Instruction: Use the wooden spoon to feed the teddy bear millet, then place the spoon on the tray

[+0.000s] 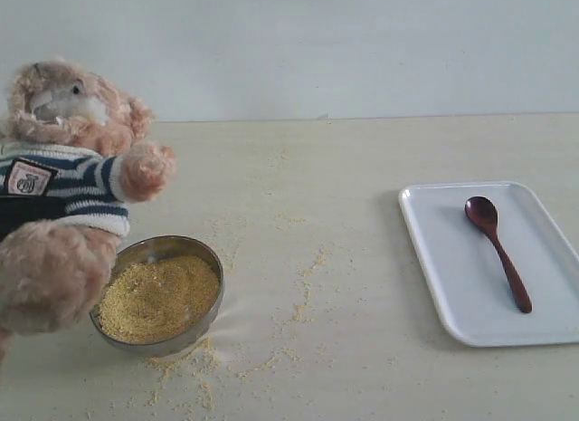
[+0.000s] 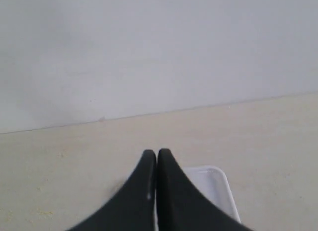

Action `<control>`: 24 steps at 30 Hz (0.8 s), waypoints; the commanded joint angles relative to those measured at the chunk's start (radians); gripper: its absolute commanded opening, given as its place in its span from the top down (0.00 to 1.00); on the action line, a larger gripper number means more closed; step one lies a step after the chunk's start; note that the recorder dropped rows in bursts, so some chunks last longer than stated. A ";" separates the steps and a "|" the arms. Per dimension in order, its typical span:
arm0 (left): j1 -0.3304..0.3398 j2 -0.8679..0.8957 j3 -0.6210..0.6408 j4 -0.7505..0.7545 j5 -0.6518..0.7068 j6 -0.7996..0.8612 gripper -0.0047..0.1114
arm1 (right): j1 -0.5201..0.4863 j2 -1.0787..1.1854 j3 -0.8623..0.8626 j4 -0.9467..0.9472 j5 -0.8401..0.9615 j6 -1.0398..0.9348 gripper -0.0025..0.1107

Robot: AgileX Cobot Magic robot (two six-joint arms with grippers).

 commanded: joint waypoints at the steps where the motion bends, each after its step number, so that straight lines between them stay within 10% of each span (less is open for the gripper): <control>1: -0.001 -0.002 -0.028 -0.038 0.044 -0.022 0.92 | 0.001 -0.200 0.005 -0.013 0.209 -0.052 0.98; 11: -0.001 -0.002 -0.026 -0.032 0.046 -0.037 0.92 | 0.001 -0.530 0.005 -0.108 0.393 0.123 0.98; 24: -0.001 -0.122 -0.026 -0.109 0.050 0.109 0.92 | 0.001 -0.592 0.157 -0.520 0.004 0.241 0.98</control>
